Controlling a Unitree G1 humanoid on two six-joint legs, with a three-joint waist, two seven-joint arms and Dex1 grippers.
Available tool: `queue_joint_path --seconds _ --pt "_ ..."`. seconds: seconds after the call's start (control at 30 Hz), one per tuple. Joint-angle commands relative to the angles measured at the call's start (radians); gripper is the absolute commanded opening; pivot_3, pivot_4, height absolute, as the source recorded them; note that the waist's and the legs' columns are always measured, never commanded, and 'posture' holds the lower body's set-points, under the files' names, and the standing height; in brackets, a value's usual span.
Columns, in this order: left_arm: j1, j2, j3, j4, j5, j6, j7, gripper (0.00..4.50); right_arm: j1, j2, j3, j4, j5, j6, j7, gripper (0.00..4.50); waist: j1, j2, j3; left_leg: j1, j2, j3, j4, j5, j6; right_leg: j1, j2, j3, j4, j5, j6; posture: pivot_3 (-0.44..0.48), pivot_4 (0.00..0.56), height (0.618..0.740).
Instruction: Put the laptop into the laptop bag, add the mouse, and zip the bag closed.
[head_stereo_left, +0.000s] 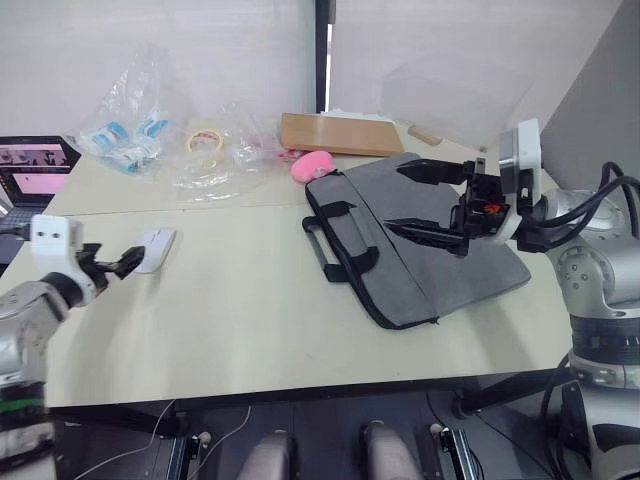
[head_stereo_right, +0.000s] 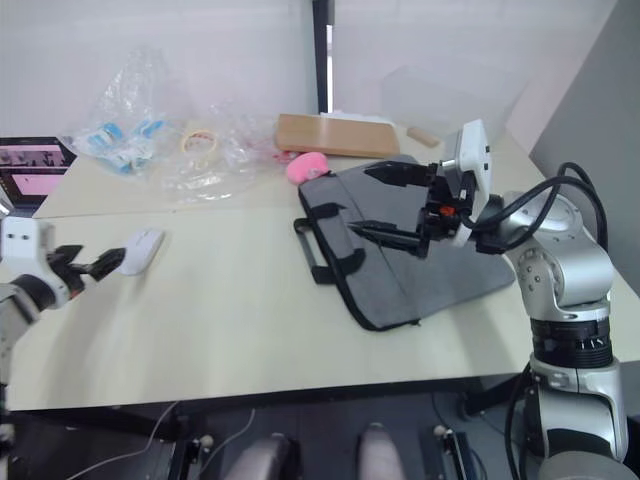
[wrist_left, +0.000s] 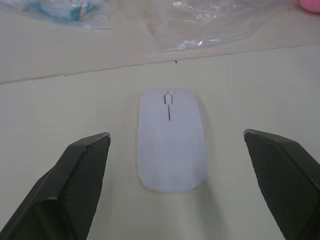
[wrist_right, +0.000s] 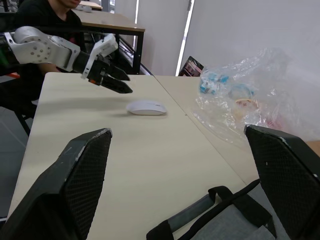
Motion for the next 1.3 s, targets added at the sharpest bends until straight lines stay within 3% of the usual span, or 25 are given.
queue_joint_path --seconds 0.03,0.57,1.03,1.23,1.3 --pt "-0.081 -0.004 -0.01 0.108 0.049 -0.09 0.018 4.5 -0.009 -0.015 -0.018 -0.049 0.013 0.017 -0.02 4.47 -0.001 -0.001 0.0 -0.001 0.0 0.0 0.0 0.0 0.0 -0.001 0.0 0.0 0.0 0.0 0.0 0.0 0.15 0.74" --pt "-0.252 -0.026 -0.116 0.486 0.154 -0.282 -0.107 4.5 -0.001 -0.053 -0.027 -0.061 0.001 0.02 -0.023 4.47 0.001 -0.001 0.0 -0.005 -0.001 0.001 0.002 0.0 0.0 -0.004 0.0 0.0 0.001 0.001 0.0 0.0 0.15 0.74" --pt "-0.28 -0.042 -0.12 0.587 0.205 -0.382 -0.074 4.5 -0.002 -0.066 -0.028 -0.071 0.003 0.029 -0.032 4.47 0.001 -0.001 0.0 -0.008 -0.002 0.001 0.004 0.0 0.0 -0.005 0.0 -0.001 0.001 0.003 0.001 0.0 0.15 0.74" --pt "-0.287 -0.041 -0.118 0.605 0.214 -0.401 -0.056 2.83 -0.002 -0.063 -0.015 -0.074 0.004 0.049 -0.042 4.5 0.001 -0.001 0.0 -0.008 -0.002 0.001 0.005 0.0 0.0 -0.005 0.0 -0.001 0.001 0.003 0.001 0.0 0.15 0.74" --pt "-0.29 -0.043 -0.117 0.607 0.212 -0.397 -0.059 2.83 -0.001 -0.058 -0.011 -0.076 0.003 0.05 -0.045 4.5 0.001 -0.001 0.0 -0.008 -0.002 0.001 0.005 0.0 0.0 -0.005 0.0 -0.001 0.001 0.003 0.001 0.0 0.15 0.74"
